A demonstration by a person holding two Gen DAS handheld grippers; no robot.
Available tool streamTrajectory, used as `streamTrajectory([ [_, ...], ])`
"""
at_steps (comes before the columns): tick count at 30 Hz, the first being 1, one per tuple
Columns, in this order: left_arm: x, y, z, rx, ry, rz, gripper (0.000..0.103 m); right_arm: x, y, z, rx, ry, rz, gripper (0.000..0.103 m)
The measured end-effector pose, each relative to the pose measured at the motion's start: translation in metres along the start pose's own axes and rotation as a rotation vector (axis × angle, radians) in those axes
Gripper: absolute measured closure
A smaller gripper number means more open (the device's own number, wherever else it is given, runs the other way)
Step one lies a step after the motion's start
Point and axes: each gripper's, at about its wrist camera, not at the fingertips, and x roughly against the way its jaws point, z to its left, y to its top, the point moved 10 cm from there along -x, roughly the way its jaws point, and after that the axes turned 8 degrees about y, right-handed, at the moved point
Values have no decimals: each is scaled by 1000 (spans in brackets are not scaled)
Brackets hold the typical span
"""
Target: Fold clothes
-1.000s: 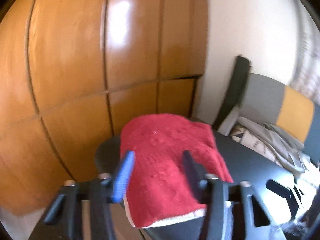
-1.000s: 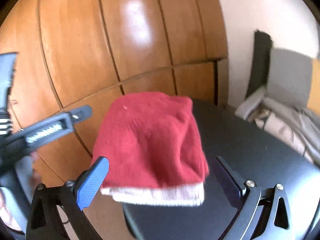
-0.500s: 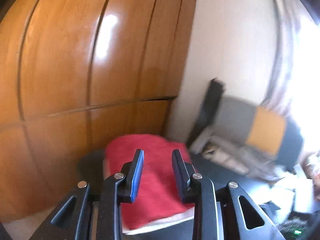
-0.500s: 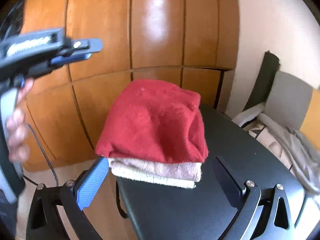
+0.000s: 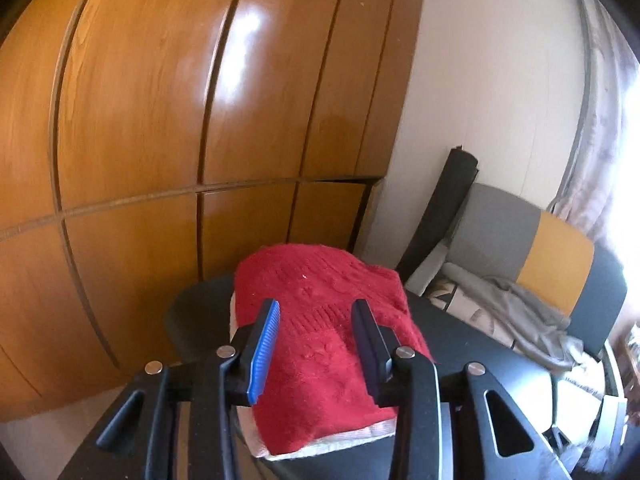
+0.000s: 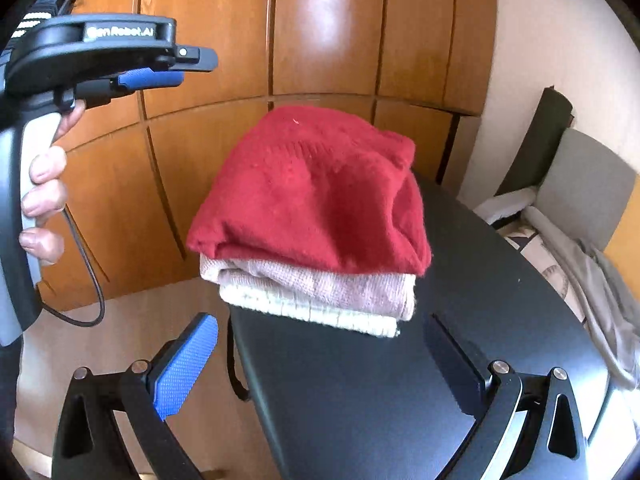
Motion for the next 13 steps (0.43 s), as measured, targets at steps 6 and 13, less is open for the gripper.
streamTrajectory([
  [6, -8, -1, 11, 4, 52, -7, 66, 2, -12, -5, 8, -24, 20, 0],
  [13, -11, -3, 14, 23, 49, -10, 66, -6, -26, -10, -19, -23, 68, 0],
])
